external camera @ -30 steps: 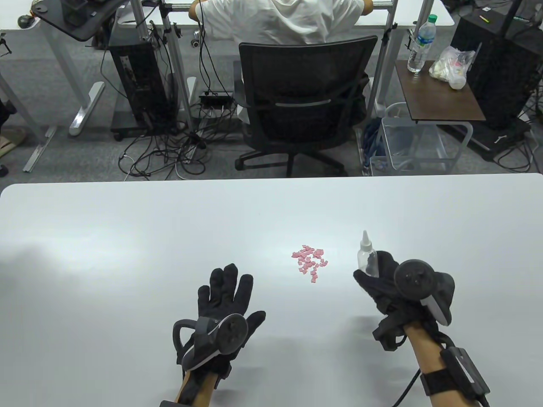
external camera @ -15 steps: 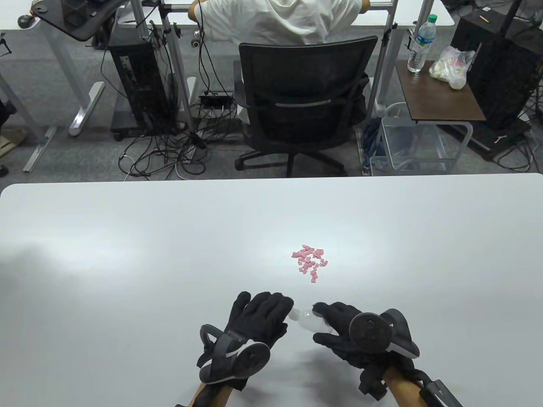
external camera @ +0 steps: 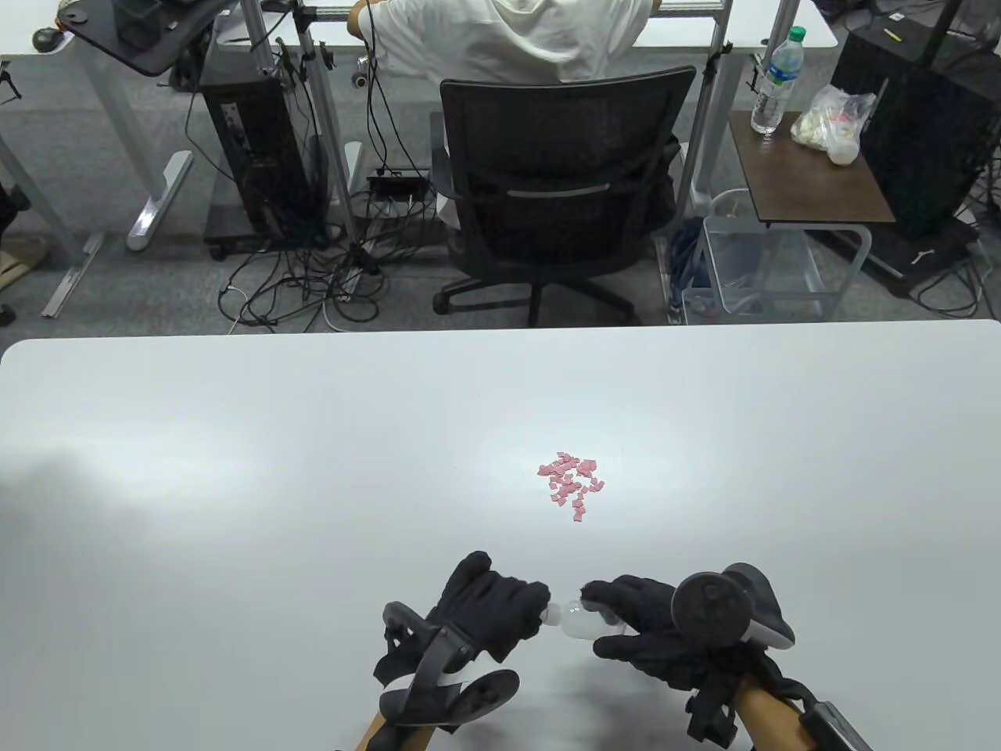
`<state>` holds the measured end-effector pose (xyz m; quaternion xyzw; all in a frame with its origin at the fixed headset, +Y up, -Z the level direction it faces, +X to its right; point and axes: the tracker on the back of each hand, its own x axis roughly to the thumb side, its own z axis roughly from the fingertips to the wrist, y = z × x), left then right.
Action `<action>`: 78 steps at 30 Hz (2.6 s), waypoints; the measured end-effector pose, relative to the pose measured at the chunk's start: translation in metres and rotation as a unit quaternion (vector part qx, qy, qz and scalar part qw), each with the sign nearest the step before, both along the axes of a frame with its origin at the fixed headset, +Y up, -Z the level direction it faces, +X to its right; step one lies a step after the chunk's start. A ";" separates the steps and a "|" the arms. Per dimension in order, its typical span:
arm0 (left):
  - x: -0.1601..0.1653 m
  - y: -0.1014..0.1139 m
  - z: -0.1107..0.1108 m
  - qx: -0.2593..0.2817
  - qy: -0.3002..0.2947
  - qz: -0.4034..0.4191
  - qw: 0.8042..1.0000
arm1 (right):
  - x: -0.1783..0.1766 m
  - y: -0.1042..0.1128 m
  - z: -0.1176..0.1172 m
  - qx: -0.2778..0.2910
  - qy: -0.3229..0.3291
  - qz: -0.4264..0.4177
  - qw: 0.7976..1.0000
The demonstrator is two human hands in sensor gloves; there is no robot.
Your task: Squeeze empty conical bottle to blow paper scraps with air puff
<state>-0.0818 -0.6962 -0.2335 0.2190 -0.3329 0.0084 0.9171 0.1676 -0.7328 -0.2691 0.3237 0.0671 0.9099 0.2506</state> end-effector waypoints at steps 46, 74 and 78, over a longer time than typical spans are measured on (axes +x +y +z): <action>-0.014 -0.012 -0.015 -0.157 0.020 0.127 0.979 | -0.007 0.004 0.012 0.139 -0.051 0.057 0.987; -0.016 -0.014 -0.018 -0.197 0.034 0.222 0.954 | -0.008 0.007 0.015 0.150 -0.065 0.051 0.985; -0.014 -0.014 -0.017 -0.199 0.019 0.197 0.960 | -0.005 0.005 0.014 0.141 -0.065 0.048 0.987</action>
